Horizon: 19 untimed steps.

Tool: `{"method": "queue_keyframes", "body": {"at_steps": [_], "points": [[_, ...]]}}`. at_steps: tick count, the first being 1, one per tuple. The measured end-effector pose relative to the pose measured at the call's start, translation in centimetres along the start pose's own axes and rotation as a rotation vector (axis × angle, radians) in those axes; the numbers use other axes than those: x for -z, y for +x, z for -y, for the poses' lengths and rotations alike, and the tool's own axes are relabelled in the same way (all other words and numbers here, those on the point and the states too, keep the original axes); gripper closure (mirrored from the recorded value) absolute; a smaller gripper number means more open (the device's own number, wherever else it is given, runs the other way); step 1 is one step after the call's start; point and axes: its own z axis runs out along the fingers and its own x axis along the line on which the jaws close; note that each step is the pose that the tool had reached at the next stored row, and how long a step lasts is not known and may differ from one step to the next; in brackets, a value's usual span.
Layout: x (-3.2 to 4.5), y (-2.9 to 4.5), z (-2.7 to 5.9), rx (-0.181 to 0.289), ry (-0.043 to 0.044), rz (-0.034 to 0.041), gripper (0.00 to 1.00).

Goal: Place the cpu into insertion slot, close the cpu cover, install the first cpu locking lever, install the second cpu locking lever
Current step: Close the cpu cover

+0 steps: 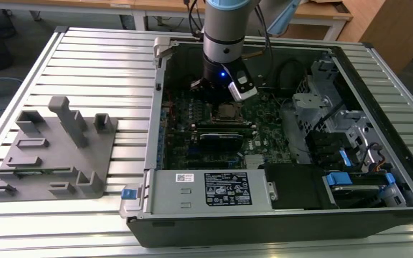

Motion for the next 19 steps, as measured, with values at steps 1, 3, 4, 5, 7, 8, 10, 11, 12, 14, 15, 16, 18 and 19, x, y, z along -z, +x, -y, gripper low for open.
{"method": "queue_keyframes", "body": {"at_steps": [1, 3, 4, 5, 7, 8, 10, 11, 12, 14, 15, 16, 18, 19], "points": [[0.01, 0.00, 0.00, 0.000, -0.0001, 0.0000, 0.89], [0.10, -0.01, -0.02, 0.000, -0.0008, 0.0005, 0.89], [0.17, -0.02, -0.03, 0.000, -0.0016, 0.0010, 0.89], [0.26, -0.03, -0.05, 0.000, -0.0024, 0.0015, 0.89], [0.53, -0.02, -0.02, 0.000, -0.0001, 0.0001, 0.89], [0.61, -0.03, -0.04, 0.000, -0.0005, 0.0003, 0.89], [0.83, -0.03, -0.04, 0.000, -0.0001, 0.0001, 0.89], [0.96, -0.03, -0.05, 0.000, -0.0002, 0.0002, 0.89], [1.10, -0.04, -0.05, 0.000, -0.0002, 0.0002, 0.89], [1.38, -0.04, -0.06, 0.000, -0.0001, 0.0000, 0.89], [1.39, -0.05, -0.07, 0.000, -0.0003, 0.0002, 0.89], [1.39, -0.05, -0.07, 0.000, -0.0003, 0.0002, 0.89], [1.39, -0.05, -0.07, 0.000, -0.0003, 0.0002, 0.89], [1.39, -0.05, -0.06, 0.000, -0.0003, 0.0002, 0.89]]}}
